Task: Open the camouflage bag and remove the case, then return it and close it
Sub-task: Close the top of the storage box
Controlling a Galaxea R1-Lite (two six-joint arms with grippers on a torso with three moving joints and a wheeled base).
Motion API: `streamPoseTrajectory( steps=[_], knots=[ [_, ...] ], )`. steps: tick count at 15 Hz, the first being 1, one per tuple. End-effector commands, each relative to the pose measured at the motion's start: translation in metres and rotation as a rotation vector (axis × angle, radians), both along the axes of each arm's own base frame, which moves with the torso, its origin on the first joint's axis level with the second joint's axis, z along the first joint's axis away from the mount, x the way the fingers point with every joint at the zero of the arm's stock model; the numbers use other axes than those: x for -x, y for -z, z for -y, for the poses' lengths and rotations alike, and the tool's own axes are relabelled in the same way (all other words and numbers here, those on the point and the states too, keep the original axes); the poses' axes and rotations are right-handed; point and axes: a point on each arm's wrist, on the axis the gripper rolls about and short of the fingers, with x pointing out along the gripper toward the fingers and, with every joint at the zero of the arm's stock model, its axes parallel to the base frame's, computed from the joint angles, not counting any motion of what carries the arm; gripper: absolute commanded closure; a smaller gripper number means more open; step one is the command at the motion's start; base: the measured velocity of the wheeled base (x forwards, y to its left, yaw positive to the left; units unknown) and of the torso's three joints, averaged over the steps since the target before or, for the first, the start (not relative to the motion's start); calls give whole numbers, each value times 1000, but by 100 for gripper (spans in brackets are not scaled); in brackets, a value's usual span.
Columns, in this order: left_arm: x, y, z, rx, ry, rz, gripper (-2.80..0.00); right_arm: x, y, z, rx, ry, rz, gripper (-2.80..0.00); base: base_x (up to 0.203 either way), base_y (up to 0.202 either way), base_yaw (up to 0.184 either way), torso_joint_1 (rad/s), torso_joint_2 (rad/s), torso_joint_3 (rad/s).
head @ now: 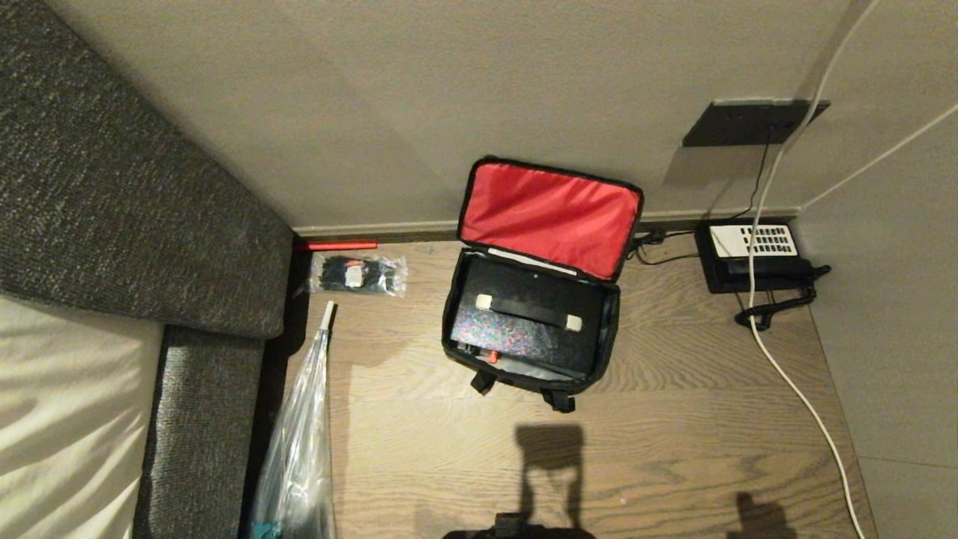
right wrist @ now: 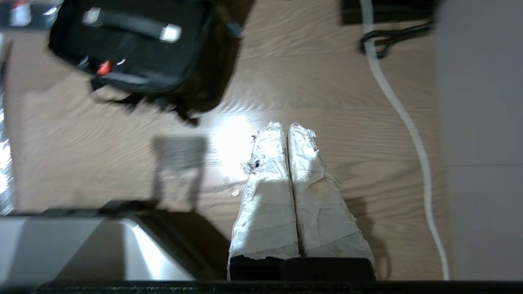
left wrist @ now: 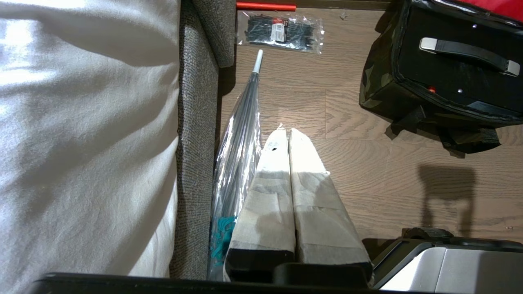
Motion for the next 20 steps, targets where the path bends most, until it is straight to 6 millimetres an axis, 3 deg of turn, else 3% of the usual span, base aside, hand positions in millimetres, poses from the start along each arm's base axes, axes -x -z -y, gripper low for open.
streamPoseTrajectory(
  steps=[1, 20],
  knots=[
    [0, 1, 0, 1, -1, -3, 0, 4, 3, 0, 10, 1, 40, 0, 0, 0, 0, 0, 0, 0],
    [0, 1, 0, -6, -1, -7, 0, 5, 5, 0, 35, -6, 24, 0, 0, 0, 0, 0, 0, 0]
  ],
)
